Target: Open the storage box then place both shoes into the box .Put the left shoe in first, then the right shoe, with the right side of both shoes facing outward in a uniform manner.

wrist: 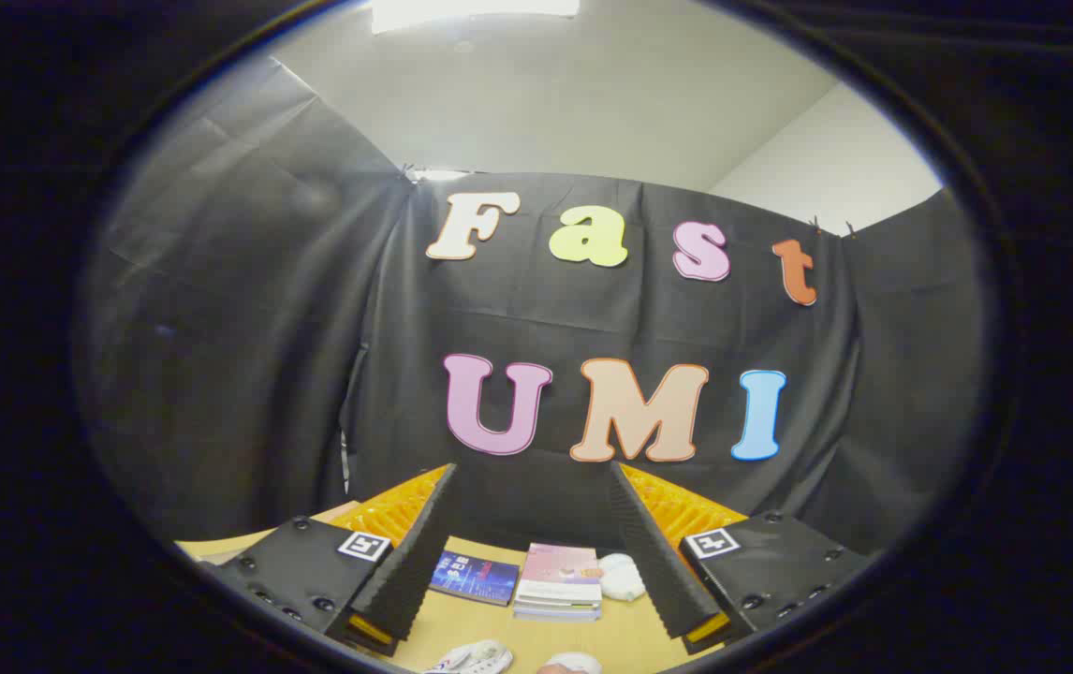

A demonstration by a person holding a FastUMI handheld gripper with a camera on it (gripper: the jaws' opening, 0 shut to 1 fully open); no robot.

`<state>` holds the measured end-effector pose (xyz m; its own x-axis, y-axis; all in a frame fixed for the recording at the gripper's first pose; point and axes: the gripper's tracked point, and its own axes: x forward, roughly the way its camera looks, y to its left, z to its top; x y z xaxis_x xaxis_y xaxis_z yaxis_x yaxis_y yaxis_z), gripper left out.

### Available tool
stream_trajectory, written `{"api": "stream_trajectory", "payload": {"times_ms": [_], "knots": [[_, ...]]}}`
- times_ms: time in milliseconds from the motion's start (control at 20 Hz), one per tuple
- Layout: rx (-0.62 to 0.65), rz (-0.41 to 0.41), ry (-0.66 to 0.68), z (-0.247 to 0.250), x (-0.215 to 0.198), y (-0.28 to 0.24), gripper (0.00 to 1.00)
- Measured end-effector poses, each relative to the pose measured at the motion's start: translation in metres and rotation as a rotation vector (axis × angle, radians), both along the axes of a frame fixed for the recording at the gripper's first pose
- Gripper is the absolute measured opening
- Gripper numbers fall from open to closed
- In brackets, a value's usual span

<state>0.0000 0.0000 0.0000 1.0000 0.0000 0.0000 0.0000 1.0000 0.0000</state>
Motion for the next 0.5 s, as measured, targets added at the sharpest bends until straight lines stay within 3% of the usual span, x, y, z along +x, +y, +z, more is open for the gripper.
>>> {"api": "stream_trajectory", "payload": {"times_ms": [500], "knots": [[0.014,-0.025,0.008,0.025,0.013,-0.013,0.96]]}}
